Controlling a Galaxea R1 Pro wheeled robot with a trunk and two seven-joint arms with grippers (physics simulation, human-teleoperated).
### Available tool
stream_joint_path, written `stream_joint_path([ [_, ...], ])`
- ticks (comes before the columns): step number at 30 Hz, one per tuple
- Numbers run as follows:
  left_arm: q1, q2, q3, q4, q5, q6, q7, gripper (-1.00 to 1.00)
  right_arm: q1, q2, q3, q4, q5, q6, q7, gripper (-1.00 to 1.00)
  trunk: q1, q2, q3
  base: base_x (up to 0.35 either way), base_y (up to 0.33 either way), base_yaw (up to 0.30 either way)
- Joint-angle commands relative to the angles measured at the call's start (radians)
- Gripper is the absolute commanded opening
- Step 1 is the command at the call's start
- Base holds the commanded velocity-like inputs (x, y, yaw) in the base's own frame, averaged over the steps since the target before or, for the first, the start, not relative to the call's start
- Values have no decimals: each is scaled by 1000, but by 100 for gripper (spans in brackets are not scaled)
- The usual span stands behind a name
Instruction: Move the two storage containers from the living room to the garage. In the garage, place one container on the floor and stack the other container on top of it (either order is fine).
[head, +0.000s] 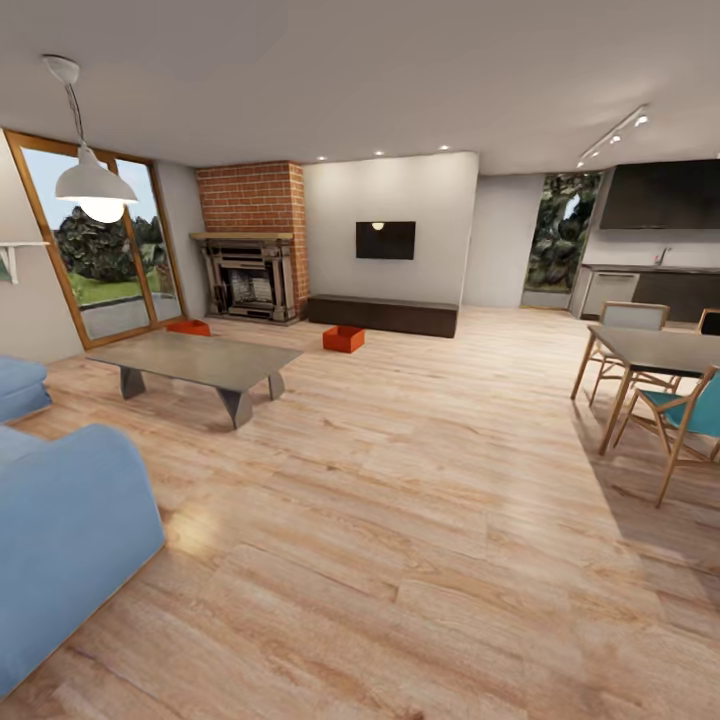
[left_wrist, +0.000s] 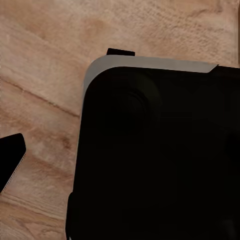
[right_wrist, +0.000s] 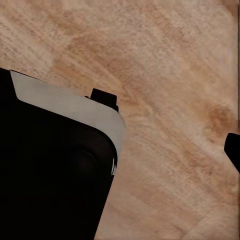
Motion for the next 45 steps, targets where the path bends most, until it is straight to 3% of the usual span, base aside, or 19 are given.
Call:
stream_joint_path([
  [1, 0, 0, -1, 0, 6, -2, 1, 100, -1, 1, 9, 3, -9, -6, 0, 100, 1, 0, -1, 324, 0, 0],
  [45, 0, -4, -5, 0, 4, -5, 1, 100, -1, 1, 9, 3, -9, -6, 0, 100, 1, 0, -1, 323, 0, 0],
])
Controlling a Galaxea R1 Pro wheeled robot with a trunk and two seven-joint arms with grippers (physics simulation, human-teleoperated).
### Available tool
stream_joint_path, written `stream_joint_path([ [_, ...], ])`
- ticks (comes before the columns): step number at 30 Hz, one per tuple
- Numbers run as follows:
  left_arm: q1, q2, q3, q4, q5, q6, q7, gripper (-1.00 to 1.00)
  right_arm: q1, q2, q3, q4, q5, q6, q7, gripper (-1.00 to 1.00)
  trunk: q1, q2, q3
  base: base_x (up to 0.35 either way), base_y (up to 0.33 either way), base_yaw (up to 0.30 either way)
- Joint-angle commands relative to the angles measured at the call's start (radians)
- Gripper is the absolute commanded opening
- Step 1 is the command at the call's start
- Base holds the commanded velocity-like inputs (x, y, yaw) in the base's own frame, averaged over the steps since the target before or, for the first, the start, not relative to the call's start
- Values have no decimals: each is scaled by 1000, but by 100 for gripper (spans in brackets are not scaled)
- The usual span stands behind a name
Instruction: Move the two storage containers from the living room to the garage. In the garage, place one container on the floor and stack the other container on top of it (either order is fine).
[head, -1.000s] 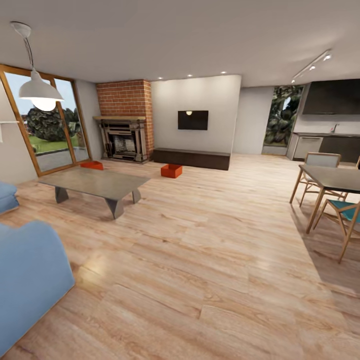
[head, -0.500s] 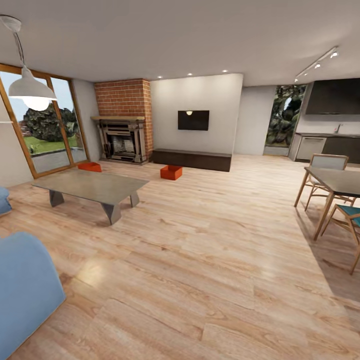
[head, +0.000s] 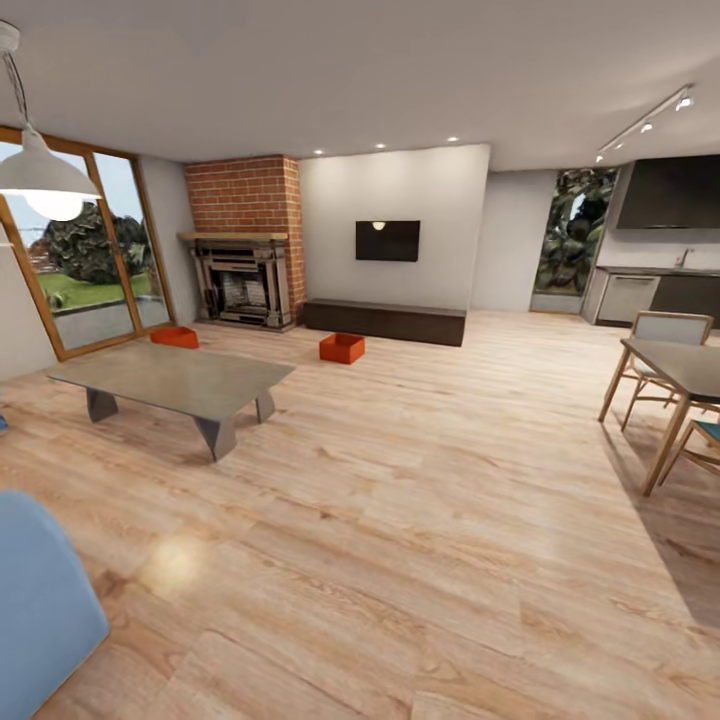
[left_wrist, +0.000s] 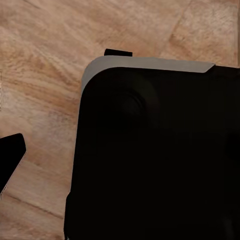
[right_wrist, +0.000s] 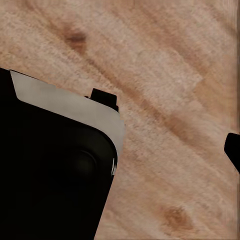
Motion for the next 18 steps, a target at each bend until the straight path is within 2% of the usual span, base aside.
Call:
stream_joint_path([
  [1, 0, 0, -1, 0, 7, -3, 1, 100, -1, 1, 9, 3, -9, -6, -1, 100, 1, 0, -1, 323, 0, 0],
  [18, 0, 1, -1, 0, 7, -7, 1, 100, -1, 1, 9, 3, -9, -6, 0, 100, 1, 0, -1, 323, 0, 0],
])
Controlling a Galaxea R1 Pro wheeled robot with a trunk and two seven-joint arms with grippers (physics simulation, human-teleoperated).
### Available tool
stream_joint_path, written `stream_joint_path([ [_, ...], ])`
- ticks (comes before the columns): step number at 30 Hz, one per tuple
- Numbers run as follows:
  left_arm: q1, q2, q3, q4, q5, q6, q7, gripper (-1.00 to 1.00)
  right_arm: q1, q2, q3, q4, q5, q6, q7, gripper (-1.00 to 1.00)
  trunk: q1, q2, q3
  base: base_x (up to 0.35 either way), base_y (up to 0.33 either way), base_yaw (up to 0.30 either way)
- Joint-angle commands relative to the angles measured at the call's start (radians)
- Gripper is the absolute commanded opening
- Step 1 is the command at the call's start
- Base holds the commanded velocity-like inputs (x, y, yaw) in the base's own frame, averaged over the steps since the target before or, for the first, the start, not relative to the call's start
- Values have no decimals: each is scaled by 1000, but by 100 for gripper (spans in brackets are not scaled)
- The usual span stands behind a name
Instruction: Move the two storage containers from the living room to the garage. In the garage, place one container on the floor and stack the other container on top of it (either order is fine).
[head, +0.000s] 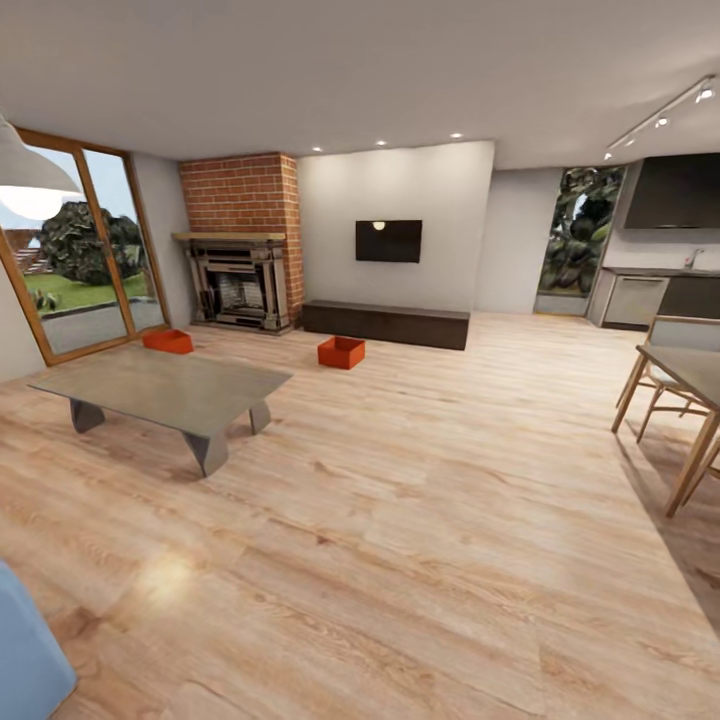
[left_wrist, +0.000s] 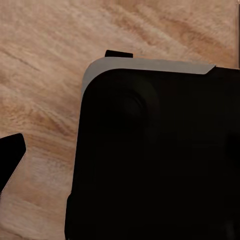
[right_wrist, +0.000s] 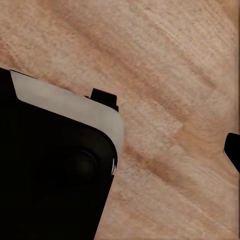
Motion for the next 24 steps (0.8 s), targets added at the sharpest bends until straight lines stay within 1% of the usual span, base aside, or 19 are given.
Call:
stream_joint_path([
  [1, 0, 0, -1, 0, 7, -2, 1, 100, -1, 1, 9, 3, -9, -6, -1, 100, 1, 0, -1, 323, 0, 0],
  [24, 0, 3, 0, 0, 7, -3, -1, 100, -1, 2, 5, 3, -13, -4, -1, 100, 1, 0, -1, 323, 0, 0],
])
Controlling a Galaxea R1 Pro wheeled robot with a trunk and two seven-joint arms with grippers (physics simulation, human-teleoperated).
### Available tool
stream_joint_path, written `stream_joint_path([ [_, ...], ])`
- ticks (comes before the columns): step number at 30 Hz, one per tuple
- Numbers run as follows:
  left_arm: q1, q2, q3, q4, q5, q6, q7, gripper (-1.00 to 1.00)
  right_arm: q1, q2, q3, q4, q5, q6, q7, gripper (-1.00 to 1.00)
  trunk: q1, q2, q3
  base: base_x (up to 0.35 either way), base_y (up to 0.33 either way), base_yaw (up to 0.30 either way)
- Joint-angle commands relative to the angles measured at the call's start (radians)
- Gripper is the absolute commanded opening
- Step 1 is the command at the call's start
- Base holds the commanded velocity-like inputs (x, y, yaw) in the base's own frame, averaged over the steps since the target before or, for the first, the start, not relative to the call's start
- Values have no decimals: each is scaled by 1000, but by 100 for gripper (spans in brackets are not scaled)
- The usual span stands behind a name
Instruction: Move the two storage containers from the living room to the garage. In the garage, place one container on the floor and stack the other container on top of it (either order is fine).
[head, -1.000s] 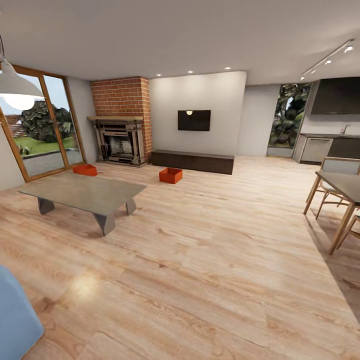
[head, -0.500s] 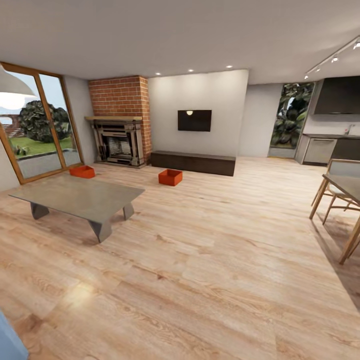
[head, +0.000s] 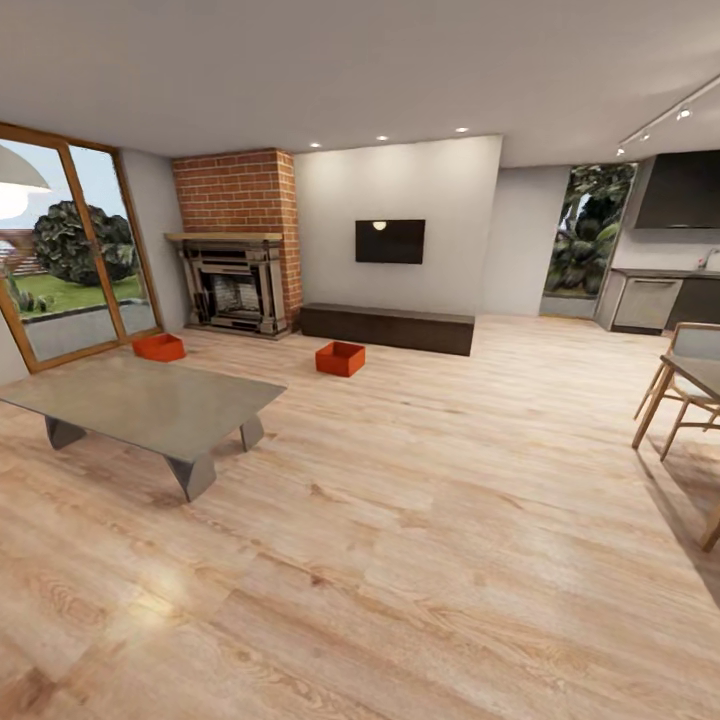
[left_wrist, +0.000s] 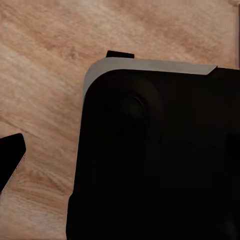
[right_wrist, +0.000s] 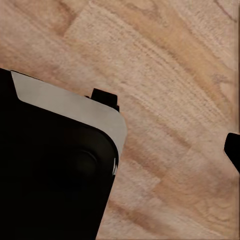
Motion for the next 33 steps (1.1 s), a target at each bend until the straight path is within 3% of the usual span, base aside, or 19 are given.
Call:
stream_joint_path([
  [1, 0, 0, -1, 0, 6, -2, 1, 100, -1, 1, 8, 3, -10, -6, 0, 100, 1, 0, -1, 323, 0, 0],
  [13, 0, 0, 0, 1, 6, -2, 0, 100, -1, -2, 7, 3, -12, -5, -1, 100, 1, 0, -1, 323, 0, -149],
  [33, 0, 1, 0, 1, 6, -2, 0, 100, -1, -1, 12, 3, -9, -6, -1, 100, 1, 0, -1, 323, 0, -4],
])
